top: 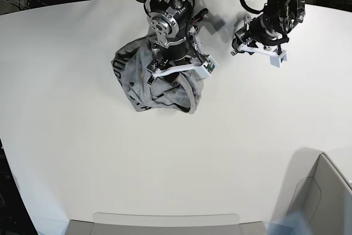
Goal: Fold the T-shirt properly
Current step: 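Lift and flip the folded bundle with the right gripper onto itself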
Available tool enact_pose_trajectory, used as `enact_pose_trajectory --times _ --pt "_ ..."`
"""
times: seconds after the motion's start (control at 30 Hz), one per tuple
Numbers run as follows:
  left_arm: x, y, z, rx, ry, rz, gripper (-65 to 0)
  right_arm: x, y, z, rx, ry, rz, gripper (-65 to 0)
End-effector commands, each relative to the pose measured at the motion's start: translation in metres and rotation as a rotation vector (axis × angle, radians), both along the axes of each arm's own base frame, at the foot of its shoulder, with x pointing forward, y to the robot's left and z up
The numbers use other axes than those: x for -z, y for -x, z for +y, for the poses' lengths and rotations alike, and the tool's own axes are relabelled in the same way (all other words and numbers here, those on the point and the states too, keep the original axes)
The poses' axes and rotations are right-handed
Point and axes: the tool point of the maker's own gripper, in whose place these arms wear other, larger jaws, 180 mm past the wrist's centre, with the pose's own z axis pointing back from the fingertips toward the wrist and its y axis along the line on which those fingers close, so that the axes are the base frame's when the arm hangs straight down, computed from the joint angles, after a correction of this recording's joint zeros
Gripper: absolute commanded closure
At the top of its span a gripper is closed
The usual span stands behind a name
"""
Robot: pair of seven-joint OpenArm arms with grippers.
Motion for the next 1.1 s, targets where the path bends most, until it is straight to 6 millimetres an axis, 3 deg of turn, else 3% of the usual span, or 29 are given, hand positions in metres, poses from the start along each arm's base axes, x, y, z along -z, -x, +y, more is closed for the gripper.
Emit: enact_pose_trajectory --times 0.0,0.2,0.3,0.4,0.47,0.57,0.73,0.9,1.07 --pt "-0.006 -0.004 0.001 0.002 -0.001 -0.021 -10.6 -0.013 0.011 0.019 -0.046 -0.053 -0.009 -32.4" --pt "-0.006 -0.005 0.004 -0.011 -0.008 -0.023 -10.6 -0.048 0.031 0.046 -0.146 -0.098 -0.075 -32.4" --pt "0.001 -0.003 0.006 -0.017 -0.009 -0.003 -10.6 -0.054 0.04 0.062 -0.202 -0.111 -0.088 -32.4" --pt "0.007 0.0 0.007 -0.023 -0.009 0.017 -10.6 -0.06 0.035 0.057 -0.184 -0.082 -0.132 -32.4" --pt "0.006 -0.001 0.006 -0.017 -0.006 0.01 -10.6 -0.065 0.019 0.04 -0.125 -0.037 -0.175 -31.2" --pt "-0.003 -0.004 -0.001 -0.003 0.005 -0.018 -10.5 -0.073 -0.016 -0.004 0.027 0.024 -0.232 -22.9" --pt "-0.039 -0.038 -0.023 0.061 0.025 -0.155 -10.3 -0.09 -0.066 -0.103 0.333 0.07 -0.284 -0.2" --pt "-0.062 -0.063 -0.061 0.171 0.055 -0.245 -10.2 -0.086 -0.077 -0.189 0.544 0.061 -0.262 0.0" --pt "-0.09 -0.085 -0.111 0.291 0.064 -0.393 -10.2 -0.054 -0.058 -0.255 0.677 -0.011 -0.153 0.0"
